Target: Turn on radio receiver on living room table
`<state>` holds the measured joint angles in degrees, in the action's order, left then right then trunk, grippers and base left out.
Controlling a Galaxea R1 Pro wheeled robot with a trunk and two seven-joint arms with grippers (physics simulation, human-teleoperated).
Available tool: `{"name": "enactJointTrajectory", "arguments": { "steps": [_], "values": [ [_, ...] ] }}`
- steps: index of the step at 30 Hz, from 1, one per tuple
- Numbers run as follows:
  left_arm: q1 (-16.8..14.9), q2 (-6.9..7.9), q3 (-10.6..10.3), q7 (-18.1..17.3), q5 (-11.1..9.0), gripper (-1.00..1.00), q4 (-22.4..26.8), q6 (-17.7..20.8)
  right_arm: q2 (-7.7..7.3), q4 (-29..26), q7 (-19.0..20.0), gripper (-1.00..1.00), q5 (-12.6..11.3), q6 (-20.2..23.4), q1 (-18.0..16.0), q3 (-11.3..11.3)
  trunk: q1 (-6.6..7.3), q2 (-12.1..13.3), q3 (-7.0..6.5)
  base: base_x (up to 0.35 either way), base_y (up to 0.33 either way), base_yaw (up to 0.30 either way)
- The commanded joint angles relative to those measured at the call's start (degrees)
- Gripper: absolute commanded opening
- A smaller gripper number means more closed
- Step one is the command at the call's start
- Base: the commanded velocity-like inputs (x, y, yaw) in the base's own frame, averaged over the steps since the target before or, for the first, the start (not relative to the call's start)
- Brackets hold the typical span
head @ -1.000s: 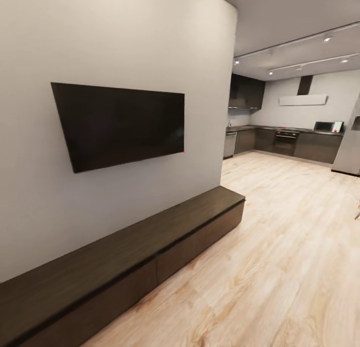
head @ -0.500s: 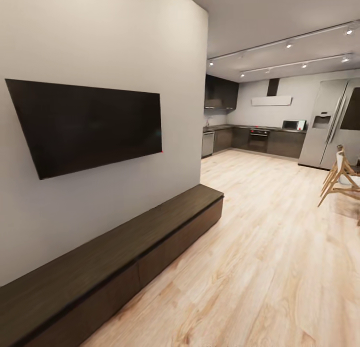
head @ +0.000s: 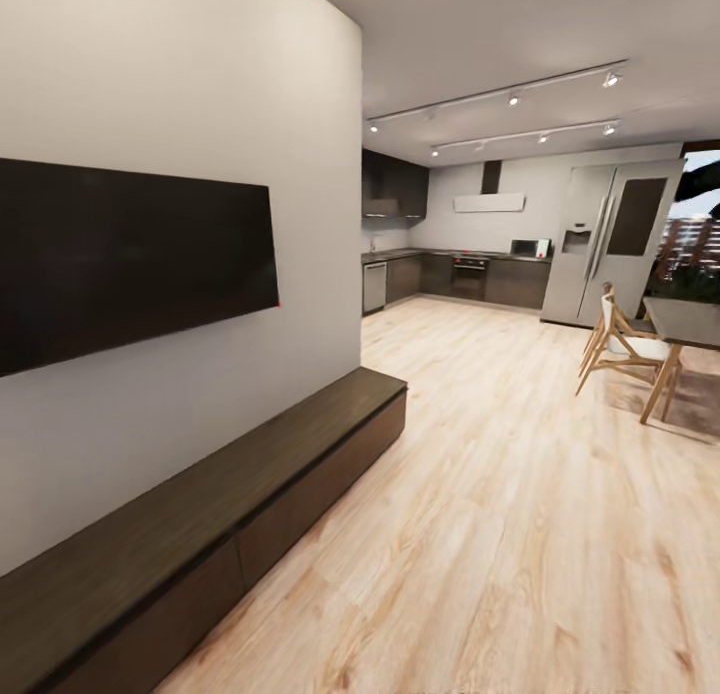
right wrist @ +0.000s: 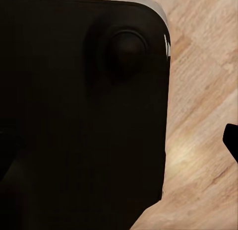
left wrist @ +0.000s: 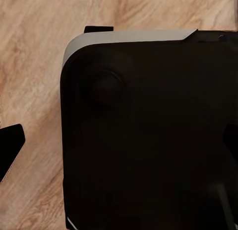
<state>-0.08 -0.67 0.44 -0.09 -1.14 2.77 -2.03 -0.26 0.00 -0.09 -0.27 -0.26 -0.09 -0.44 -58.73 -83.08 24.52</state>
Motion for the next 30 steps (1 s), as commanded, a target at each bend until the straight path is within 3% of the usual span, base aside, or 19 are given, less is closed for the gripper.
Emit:
{"name": "enactJointTrajectory", "arguments": {
  "steps": [1, 30],
  "values": [
    [0.00, -0.01, 0.00, 0.00, 0.00, 1.00, 0.01, 0.00, 0.00, 0.00, 0.00, 1.00, 0.00, 0.00, 0.00, 0.00, 0.00, 0.00, 0.00, 0.000, 0.000, -0.281],
    [-0.01, 0.05, 0.00, 0.07, 0.00, 1.00, 0.01, -0.01, 0.00, -0.01, 0.00, 1.00, -0.01, 0.00, 0.00, -0.09, 0.00, 0.00, 0.00, 0.000, 0.000, -0.282]
  ]
}}
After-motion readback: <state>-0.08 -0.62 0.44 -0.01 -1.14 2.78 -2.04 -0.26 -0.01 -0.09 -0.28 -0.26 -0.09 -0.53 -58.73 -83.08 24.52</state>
